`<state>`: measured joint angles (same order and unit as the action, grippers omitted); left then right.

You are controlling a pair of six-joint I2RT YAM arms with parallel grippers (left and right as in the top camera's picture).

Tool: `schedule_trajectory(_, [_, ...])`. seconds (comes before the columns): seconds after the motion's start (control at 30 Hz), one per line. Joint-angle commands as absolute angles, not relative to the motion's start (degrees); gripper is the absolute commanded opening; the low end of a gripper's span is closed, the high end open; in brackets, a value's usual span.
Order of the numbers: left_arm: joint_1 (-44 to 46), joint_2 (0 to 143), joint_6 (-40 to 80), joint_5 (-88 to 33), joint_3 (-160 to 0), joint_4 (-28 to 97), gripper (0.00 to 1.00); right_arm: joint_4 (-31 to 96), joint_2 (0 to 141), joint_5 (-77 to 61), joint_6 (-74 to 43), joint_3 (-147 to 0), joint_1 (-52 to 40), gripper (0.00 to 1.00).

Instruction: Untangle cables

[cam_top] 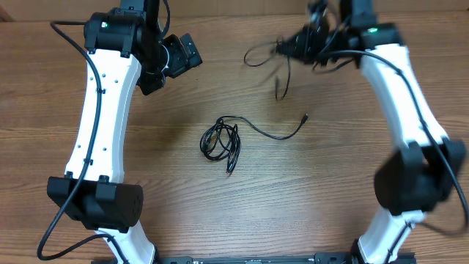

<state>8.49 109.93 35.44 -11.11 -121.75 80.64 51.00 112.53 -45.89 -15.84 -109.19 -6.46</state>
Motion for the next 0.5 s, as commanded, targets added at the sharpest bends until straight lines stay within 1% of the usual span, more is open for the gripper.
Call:
schedule_trajectory(0.0, [8.34,108.64,31.75,-13.61,-122.34,80.27,1.00,50.78,101.75,-51.13,-16.71,-115.44,-6.46,0.04])
schedule_trajectory(0.13, [8.54,108.64,25.06,-24.10,-122.34,77.62,1.00,48.01,96.14,-51.11,-19.94,-118.63,-6.46,0.04])
schedule_trajectory(0.27, [8.67,108.64,24.21,-33.67,-122.34,75.13,1.00,42.85,92.55,-51.13,-26.11,-119.15,-6.46,0.04])
schedule_trajectory(0.37, [8.67,108.64,19.20,-41.25,-122.34,73.89,1.00,40.69,91.64,-51.09,-27.90,-119.15,-6.46,0.04])
schedule_trajectory(0.47, [8.67,108.64,13.76,-43.55,-122.34,73.91,1.00,40.86,91.64,-51.05,-28.53,-119.11,-6.35,0.04])
